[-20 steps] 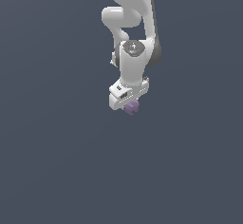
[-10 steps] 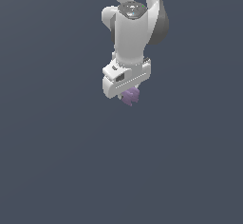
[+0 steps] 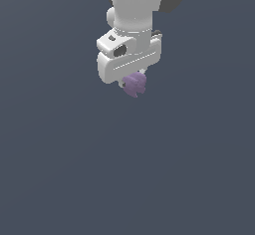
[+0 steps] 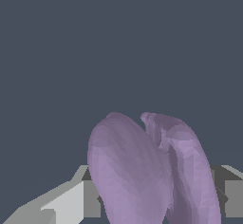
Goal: Pick up the object and move it to a goal position.
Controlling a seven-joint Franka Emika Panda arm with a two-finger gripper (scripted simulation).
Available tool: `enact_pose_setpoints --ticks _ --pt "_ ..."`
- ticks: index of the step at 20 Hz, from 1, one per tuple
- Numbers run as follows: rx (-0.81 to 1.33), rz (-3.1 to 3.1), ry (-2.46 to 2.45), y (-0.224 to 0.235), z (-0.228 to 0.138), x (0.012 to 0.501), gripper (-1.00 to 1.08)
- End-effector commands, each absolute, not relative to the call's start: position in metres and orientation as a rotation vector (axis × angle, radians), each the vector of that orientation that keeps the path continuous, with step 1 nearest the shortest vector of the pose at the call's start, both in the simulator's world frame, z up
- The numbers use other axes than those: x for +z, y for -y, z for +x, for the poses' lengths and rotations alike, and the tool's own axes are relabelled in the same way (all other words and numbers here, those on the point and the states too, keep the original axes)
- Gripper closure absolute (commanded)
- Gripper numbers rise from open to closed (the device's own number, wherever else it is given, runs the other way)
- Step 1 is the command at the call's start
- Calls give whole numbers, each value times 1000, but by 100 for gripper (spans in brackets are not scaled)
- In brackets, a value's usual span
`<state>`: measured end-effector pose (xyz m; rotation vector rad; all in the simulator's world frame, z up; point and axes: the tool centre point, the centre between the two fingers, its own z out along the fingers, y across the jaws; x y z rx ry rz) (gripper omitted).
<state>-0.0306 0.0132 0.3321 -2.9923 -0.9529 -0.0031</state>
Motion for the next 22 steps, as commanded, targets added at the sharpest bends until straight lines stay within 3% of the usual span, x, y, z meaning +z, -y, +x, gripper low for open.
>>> enact_pose_setpoints --ticks 1,11,22 --pt "-2 -2992 953 -10 -26 357 108" --pt "-1 -2993 952 -1 -10 430 108" --pt "0 -2994 952 3 -1 459 108"
